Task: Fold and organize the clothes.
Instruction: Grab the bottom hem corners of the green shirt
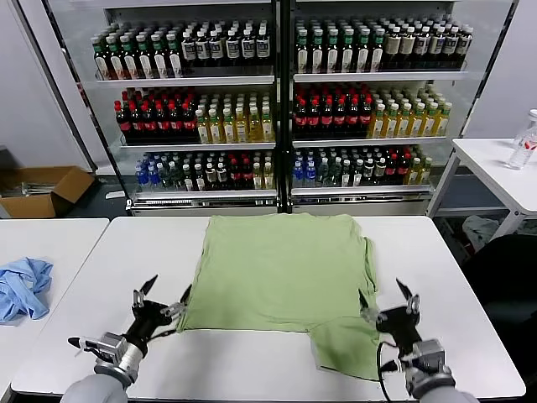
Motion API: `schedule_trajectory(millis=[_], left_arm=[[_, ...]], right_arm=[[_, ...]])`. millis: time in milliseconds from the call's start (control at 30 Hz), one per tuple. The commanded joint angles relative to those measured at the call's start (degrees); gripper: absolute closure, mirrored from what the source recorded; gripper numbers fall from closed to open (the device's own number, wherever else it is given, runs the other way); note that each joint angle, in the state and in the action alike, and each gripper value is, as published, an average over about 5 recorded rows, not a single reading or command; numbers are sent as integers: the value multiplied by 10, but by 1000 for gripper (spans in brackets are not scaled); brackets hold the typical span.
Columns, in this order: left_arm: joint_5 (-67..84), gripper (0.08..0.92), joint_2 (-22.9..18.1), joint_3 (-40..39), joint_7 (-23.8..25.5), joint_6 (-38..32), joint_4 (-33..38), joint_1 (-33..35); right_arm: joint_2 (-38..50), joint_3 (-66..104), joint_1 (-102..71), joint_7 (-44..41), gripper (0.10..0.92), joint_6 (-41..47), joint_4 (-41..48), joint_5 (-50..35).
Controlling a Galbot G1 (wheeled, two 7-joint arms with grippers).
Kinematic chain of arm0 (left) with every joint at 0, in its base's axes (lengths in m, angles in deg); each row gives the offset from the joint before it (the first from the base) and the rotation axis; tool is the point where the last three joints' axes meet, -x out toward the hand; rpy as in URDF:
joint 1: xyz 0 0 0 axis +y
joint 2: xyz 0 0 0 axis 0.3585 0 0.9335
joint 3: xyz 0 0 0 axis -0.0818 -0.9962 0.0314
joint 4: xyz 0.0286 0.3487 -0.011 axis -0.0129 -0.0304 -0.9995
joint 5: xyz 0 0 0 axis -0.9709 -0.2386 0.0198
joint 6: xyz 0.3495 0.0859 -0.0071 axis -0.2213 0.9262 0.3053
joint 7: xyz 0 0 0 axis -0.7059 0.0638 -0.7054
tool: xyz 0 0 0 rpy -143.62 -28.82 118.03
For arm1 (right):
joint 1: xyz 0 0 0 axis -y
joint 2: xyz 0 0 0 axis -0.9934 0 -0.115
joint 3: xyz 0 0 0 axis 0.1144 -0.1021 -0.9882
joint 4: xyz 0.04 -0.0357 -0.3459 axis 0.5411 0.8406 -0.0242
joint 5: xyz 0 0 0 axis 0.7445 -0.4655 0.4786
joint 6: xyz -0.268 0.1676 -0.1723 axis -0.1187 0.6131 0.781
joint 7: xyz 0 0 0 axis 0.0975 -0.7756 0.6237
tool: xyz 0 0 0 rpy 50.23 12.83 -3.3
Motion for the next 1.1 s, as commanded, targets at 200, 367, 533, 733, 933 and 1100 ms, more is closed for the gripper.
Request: schedule_trajectory(millis=[200, 367, 533, 733, 933, 1100], left_arm=[[79, 177, 10, -13, -49, 152, 9, 28], [103, 177, 11, -2, -48, 141, -1, 24], [116, 177, 11, 2, -46, 131, -7, 13], [112, 177, 6, 5, -45, 114, -15, 3], [76, 202, 5, -8, -33, 114, -17, 9], [48, 328, 0, -20, -27, 111, -22, 11]], right_arm=[[-5, 0, -68, 8, 203, 13, -14, -23], [-11, -7, -65, 9, 203, 11, 0, -24], [-14, -18, -50, 11, 203, 10, 17, -29], [-13, -23, -40, 20, 207, 12, 22, -46], [-13, -31, -35, 28, 336, 20, 28, -77], [-14, -35, -32, 28, 483, 19, 32, -78]])
